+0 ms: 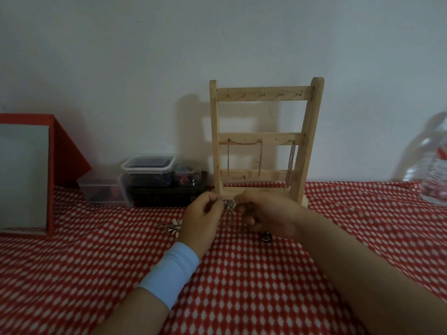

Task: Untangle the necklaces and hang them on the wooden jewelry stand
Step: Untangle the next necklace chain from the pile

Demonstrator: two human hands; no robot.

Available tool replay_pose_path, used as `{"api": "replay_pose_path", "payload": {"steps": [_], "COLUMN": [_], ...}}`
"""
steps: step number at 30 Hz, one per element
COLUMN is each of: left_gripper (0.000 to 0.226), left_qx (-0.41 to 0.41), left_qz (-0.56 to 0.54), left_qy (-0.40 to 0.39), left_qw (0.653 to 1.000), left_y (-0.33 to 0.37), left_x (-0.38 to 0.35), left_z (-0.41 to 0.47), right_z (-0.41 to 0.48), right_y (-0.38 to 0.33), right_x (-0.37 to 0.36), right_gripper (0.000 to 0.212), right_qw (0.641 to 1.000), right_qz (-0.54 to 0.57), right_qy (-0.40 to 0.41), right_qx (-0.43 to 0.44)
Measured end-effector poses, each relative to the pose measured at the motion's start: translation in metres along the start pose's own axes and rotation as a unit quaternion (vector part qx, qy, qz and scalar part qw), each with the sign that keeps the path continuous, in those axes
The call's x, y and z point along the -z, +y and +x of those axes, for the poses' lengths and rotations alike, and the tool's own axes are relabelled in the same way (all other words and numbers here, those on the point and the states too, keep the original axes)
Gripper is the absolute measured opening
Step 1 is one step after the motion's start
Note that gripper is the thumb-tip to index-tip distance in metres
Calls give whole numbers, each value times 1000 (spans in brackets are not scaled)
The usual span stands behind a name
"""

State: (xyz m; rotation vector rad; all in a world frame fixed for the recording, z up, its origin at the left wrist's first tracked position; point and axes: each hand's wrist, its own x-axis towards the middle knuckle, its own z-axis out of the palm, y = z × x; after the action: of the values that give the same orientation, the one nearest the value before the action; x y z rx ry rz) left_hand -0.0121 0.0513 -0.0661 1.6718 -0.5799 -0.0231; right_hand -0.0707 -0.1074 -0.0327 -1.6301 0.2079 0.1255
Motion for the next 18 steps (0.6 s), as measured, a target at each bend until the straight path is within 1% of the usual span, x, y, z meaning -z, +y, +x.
{"api": "replay_pose_path", "payload": {"steps": [1, 3, 5, 7, 10, 12, 15, 18], "left_gripper": [10, 16, 23, 30, 40, 36, 24, 21], "left_qx": [-24, -64, -93, -102, -66, -45, -7, 27], "left_qz": [10, 18, 26, 42, 41, 42, -14, -58], "left_qy": [5, 1, -30, -75, -125, -128, -121, -139], "left_qw": [1000, 998, 995, 991, 989, 990, 993, 988], "left_y": [1, 2, 2, 1, -3, -3, 0, 2], "left_x": [0, 3, 5, 5, 2, 1, 6, 10], "left_z": [-1, -1, -2, -3, -3, -1, 2, 4], "right_z": [-1, -1, -2, -2, -3, -4, -5, -4], "right_y": [0, -2, -2, -1, 0, -2, -5, -5], "right_x": [2, 5, 9, 10, 11, 11, 13, 15], "right_gripper": [17, 16, 14, 16, 17, 18, 24, 17], "right_qw": [1000, 1000, 999, 999, 997, 995, 992, 990], "right_qz": [11, 25, 25, 24, 48, 67, 103, 104], "right_qy": [-2, -6, -16, -30, -61, -76, -74, -94], "right_qx": [5, 13, 15, 18, 25, 25, 1, -6]}}
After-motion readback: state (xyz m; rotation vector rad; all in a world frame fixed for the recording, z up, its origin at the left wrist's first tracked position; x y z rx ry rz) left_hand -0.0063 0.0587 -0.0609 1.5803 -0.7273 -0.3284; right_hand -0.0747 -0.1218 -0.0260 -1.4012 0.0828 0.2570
